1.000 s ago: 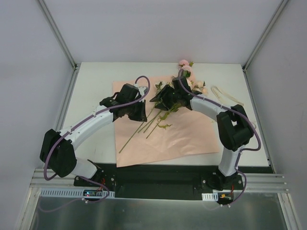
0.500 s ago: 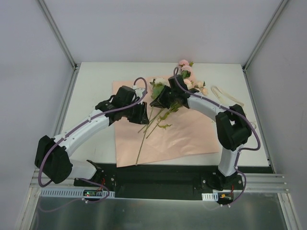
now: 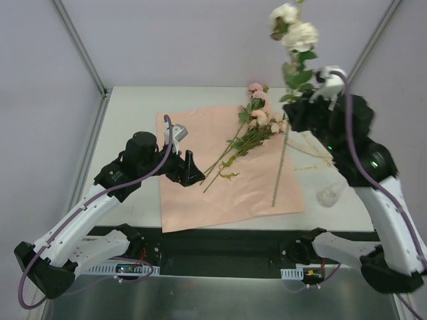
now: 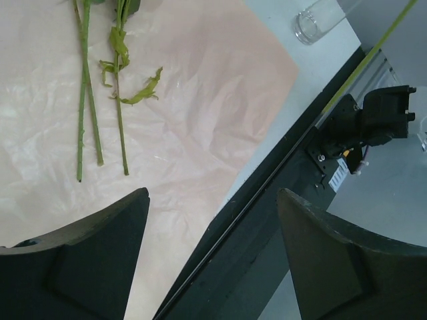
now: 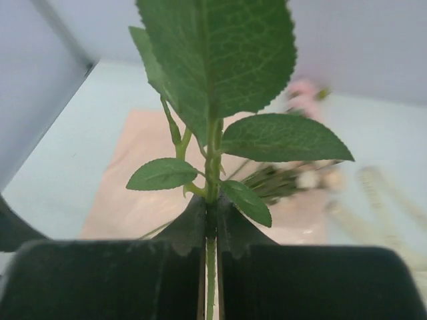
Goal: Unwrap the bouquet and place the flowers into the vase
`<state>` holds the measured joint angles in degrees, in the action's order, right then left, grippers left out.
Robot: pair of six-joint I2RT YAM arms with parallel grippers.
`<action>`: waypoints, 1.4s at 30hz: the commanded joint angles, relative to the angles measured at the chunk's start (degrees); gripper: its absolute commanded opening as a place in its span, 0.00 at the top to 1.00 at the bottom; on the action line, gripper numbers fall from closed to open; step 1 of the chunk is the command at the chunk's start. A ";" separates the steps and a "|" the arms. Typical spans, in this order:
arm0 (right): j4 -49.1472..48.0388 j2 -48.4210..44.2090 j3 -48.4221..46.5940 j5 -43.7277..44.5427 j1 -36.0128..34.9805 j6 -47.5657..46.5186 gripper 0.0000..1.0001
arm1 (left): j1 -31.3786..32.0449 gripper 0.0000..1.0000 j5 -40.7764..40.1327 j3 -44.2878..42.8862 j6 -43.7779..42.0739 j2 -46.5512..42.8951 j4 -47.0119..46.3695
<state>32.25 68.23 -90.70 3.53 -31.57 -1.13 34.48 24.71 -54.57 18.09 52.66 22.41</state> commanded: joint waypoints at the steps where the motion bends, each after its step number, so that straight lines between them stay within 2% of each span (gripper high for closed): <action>1: 4.32 -15.29 -2.11 24.36 0.72 -24.49 1.00 | 0.15 0.23 4.03 1.83 -2.79 -0.89 -1.32; 5: -0.86 -24.09 -4.22 32.93 0.72 -33.22 1.00 | 0.15 0.21 5.26 1.92 -4.20 -1.60 -1.93; 8: -6.72 -25.94 -3.45 39.26 0.72 -39.72 1.00 | 0.15 0.20 6.14 1.66 -4.73 -2.04 -2.02; 11: -17.35 -26.22 0.78 44.71 0.72 -47.80 1.00 | 0.67 0.20 6.58 1.65 -4.82 -2.04 -2.29; 17: -25.82 -21.91 -0.62 47.09 0.81 -53.01 1.00 | 1.82 0.19 5.62 3.24 -5.25 -2.56 -2.29; 32: -30.75 -22.17 5.88 44.81 2.04 -48.36 1.00 | 1.91 0.19 5.09 3.85 -5.43 -2.74 -2.29; 42: -31.99 -21.12 7.02 43.05 3.44 -47.30 1.00 | 1.82 0.19 5.17 3.77 -5.52 -2.13 -2.29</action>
<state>4.29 46.78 -84.42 47.37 -29.04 -49.63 36.03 29.50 -50.92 13.87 50.98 21.74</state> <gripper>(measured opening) 0.044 0.814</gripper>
